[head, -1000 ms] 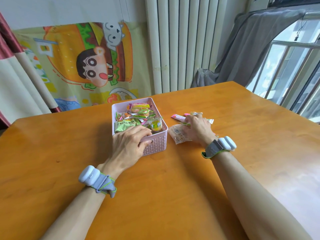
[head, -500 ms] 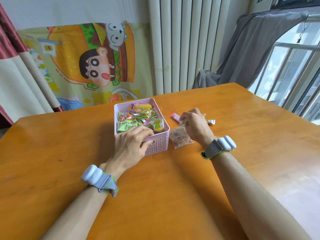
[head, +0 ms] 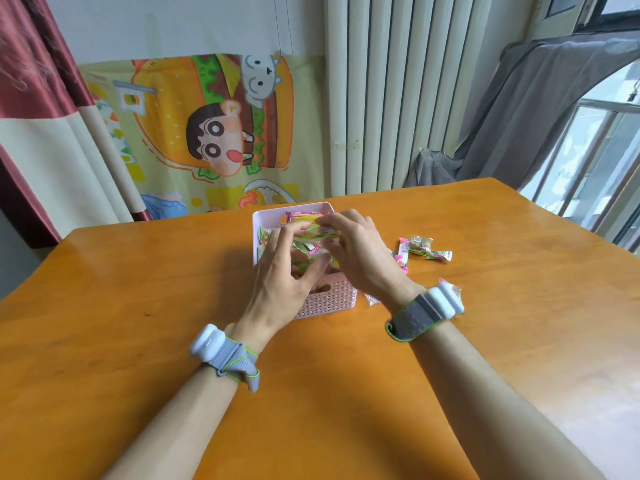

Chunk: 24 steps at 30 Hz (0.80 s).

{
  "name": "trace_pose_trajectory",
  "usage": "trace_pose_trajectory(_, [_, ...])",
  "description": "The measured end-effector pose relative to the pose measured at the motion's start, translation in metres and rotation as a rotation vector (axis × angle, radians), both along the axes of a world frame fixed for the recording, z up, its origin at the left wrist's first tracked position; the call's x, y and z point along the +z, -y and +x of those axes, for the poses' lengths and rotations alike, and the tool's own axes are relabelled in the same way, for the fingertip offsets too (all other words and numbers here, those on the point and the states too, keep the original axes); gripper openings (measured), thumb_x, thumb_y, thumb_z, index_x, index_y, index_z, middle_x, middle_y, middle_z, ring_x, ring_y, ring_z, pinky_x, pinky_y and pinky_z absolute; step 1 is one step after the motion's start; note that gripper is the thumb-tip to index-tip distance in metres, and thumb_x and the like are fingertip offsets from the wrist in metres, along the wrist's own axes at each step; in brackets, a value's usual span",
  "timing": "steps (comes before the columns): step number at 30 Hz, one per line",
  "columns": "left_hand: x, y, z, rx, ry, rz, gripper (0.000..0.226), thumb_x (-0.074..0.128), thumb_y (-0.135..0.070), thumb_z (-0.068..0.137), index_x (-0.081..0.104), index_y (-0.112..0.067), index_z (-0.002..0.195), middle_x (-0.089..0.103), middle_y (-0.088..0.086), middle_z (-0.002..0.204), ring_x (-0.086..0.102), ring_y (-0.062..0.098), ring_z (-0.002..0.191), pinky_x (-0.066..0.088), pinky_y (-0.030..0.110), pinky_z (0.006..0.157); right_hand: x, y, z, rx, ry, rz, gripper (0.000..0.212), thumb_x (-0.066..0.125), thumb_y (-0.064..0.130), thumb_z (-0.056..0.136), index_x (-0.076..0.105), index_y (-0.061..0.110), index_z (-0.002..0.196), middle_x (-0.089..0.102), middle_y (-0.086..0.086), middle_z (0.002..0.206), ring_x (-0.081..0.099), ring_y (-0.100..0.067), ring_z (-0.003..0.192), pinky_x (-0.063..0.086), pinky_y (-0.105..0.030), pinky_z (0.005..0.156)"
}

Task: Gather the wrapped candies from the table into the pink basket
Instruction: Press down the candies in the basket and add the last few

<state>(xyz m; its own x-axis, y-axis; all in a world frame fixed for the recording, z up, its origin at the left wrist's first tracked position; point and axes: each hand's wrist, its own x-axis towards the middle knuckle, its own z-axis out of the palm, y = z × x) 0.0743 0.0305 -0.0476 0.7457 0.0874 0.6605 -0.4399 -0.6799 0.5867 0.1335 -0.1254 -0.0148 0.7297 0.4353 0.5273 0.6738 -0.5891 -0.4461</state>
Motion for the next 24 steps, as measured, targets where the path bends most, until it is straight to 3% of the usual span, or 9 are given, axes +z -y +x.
trace_pose_trajectory(3, [0.002,-0.003,-0.001,0.039,0.110,0.040,0.035,0.072,-0.017,0.089,0.061,-0.023,0.122,0.060,-0.007,0.115,0.062,0.009,0.105,0.053,0.036,0.089,-0.004,-0.014,-0.005,0.131,-0.024,-0.003,0.055,0.064,0.003,0.086,0.054,0.018,0.137,0.054,-0.007,0.130,0.054,-0.027,0.116,0.046,-0.035,0.097])
trace_pose_trajectory(6, [0.005,-0.008,0.000,0.094,0.123,0.016,0.022,0.073,-0.015,0.089,0.069,-0.015,0.110,0.066,-0.003,0.106,0.065,0.011,0.099,0.056,0.039,0.083,-0.009,-0.018,-0.006,0.116,-0.101,0.080,0.063,0.075,0.015,0.083,0.043,0.022,0.137,0.044,-0.005,0.129,0.057,-0.024,0.107,0.053,-0.040,0.088])
trace_pose_trajectory(9, [0.009,-0.017,-0.001,0.166,0.113,0.005,0.022,0.076,-0.014,0.086,0.069,-0.014,0.107,0.065,-0.001,0.106,0.066,0.016,0.098,0.057,0.040,0.080,-0.010,-0.019,-0.003,-0.010,-0.091,0.250,0.049,0.078,0.022,0.082,0.042,0.023,0.116,0.042,-0.002,0.111,0.056,-0.021,0.087,0.051,-0.037,0.072])
trace_pose_trajectory(12, [0.010,-0.026,-0.002,0.276,0.085,0.109,0.027,0.075,-0.003,0.080,0.068,-0.014,0.104,0.062,0.000,0.109,0.064,0.019,0.100,0.054,0.036,0.084,-0.012,-0.017,-0.001,-0.080,-0.056,0.304,0.032,0.073,0.028,0.087,0.045,0.023,0.102,0.042,0.002,0.103,0.049,-0.010,0.079,0.044,-0.030,0.066])
trace_pose_trajectory(15, [0.009,-0.029,-0.002,0.282,-0.087,0.092,0.023,0.072,-0.005,0.082,0.070,-0.013,0.103,0.058,0.003,0.114,0.062,0.021,0.107,0.051,0.034,0.094,-0.020,-0.017,0.001,-0.071,-0.068,0.197,0.019,0.068,0.030,0.092,0.056,0.017,0.099,0.045,-0.001,0.105,0.053,-0.018,0.083,0.051,-0.035,0.073])
trace_pose_trajectory(17, [0.010,-0.031,-0.002,0.245,-0.161,0.101,0.020,0.073,-0.016,0.085,0.073,-0.014,0.105,0.060,0.002,0.116,0.061,0.019,0.111,0.046,0.028,0.099,-0.023,-0.016,0.003,-0.074,-0.024,0.053,0.015,0.064,0.030,0.095,0.063,0.016,0.102,0.052,-0.002,0.107,0.052,-0.022,0.098,0.045,-0.032,0.081])
trace_pose_trajectory(20, [0.011,-0.031,-0.002,0.180,-0.180,0.145,0.018,0.074,-0.026,0.087,0.077,-0.013,0.100,0.066,0.001,0.109,0.063,0.016,0.107,0.046,0.029,0.097,-0.021,-0.013,0.005,-0.108,0.067,-0.115,0.020,0.054,0.029,0.099,0.069,0.018,0.106,0.061,-0.003,0.109,0.048,-0.027,0.117,0.041,-0.037,0.090])
trace_pose_trajectory(24, [0.011,-0.028,-0.003,0.138,-0.190,0.165,0.016,0.075,-0.030,0.087,0.080,-0.016,0.081,0.062,0.002,0.087,0.064,0.020,0.099,0.045,0.026,0.085,-0.021,-0.008,0.004,-0.117,0.071,-0.279,0.031,0.042,0.034,0.102,0.069,0.024,0.112,0.063,0.003,0.121,0.043,-0.028,0.127,0.037,-0.046,0.092])
